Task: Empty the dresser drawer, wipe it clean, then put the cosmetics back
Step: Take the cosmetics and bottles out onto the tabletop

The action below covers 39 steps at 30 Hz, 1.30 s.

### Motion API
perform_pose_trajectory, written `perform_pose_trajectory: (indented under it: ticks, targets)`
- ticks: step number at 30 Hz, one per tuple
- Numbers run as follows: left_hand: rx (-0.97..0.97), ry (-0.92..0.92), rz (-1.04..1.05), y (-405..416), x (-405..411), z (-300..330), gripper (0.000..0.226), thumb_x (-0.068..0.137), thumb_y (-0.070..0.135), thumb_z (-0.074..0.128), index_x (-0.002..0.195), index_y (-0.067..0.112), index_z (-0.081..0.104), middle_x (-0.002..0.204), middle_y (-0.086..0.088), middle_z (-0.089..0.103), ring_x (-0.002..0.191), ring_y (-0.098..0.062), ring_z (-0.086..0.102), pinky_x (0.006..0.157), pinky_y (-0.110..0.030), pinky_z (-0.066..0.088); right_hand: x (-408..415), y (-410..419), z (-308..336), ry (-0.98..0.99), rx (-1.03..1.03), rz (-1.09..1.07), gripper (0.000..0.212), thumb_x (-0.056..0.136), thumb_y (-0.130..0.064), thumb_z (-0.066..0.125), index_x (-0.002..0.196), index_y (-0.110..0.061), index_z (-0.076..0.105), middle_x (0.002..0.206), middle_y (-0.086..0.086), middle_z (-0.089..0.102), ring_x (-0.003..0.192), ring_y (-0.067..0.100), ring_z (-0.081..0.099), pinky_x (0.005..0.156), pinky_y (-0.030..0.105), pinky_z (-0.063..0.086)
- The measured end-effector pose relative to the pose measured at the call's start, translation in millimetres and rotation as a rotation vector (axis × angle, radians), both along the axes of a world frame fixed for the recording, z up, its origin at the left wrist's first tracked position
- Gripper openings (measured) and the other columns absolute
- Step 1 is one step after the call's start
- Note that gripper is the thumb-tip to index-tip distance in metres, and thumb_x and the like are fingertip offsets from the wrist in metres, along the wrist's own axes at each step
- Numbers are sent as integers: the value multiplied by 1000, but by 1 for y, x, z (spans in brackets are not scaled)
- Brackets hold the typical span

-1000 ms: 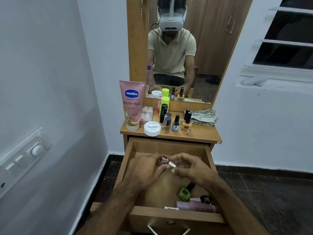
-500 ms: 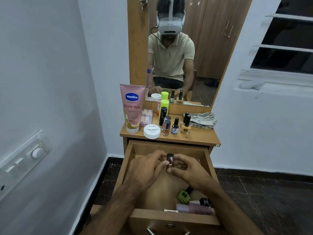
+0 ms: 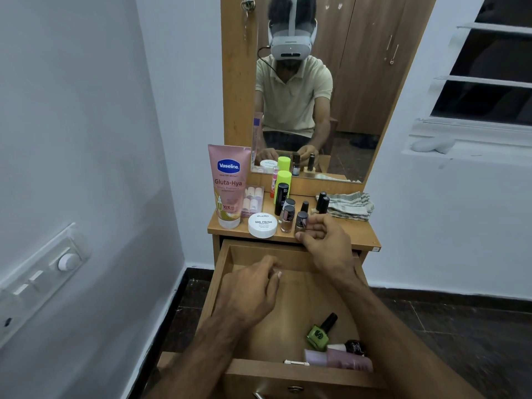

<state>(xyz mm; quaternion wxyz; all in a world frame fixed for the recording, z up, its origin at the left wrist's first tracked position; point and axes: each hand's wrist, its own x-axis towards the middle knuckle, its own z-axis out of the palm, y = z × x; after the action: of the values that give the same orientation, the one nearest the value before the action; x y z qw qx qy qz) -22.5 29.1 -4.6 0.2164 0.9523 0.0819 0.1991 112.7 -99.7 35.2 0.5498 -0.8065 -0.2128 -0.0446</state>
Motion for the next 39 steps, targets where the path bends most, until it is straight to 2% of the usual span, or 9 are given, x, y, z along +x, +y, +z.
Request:
perform_pose_trajectory:
  ticks: [5,14,17,19,23,25,29,33,39]
  targets:
    - [7,7,-3,-2,1,0,23,103,43,44,123,34,51,109,13,71,88,-5,66,73,-28,56,2,5,-4,-30,7,-59,30,83,-16,83,108,-21,68,92,-12,70,86,2,67,70,9,53]
    - [33,35,-4,-2,0,-1,23,103,45,43,122,34,49,103,11,73,82,-9,67,66,-27,49,0,9,-10,-49,16,-138,26,82,-17,84,104,-18,70,89,-10,71,84,3,69,74,15,57]
    - [49,44,4,-1,-1,-3,21,101,46,44,119,35,50,97,11,73,82,-10,67,68,-30,53,-7,-3,-8,-39,50,-136,24,84,-17,82,106,-16,71,93,-9,72,87,4,69,76,17,58]
    - [53,59,-5,0,0,-5,20,101,46,45,115,35,53,94,13,72,81,-8,66,68,-31,54,-15,-21,-5,-2,-123,-147,19,87,-25,79,102,-21,69,92,-12,68,85,5,65,76,26,58]
    - [68,118,-47,0,1,-5,17,99,44,49,107,34,60,91,14,71,83,-6,64,70,-30,53,-39,-47,3,177,-1116,9,27,83,-46,77,89,-23,66,95,-4,68,87,15,65,78,33,56]
    - [71,154,-67,0,2,-7,19,99,45,48,108,34,61,91,14,72,84,-6,65,71,-29,54,-52,-51,0,287,-1256,95,29,83,-45,78,82,-20,62,83,-4,65,74,12,64,68,28,54]
    - [81,210,-114,1,2,-8,22,99,46,49,111,35,63,93,15,72,83,-3,64,65,-22,46,-54,-53,-26,382,-1080,202,27,82,-38,81,96,-21,65,89,-4,66,82,14,67,80,32,59]
    - [83,227,-136,1,1,-8,23,100,47,49,114,35,62,92,15,71,81,-2,62,57,-16,36,-49,-48,-37,539,-761,246,46,80,-21,85,113,-27,54,105,-1,65,92,16,68,79,32,60]
    - [80,235,-141,0,2,-7,24,100,47,48,115,35,61,90,14,71,81,-3,62,57,-16,35,-48,-44,-43,494,-691,224,46,81,-18,82,117,-27,55,106,-1,63,96,16,65,87,39,59]
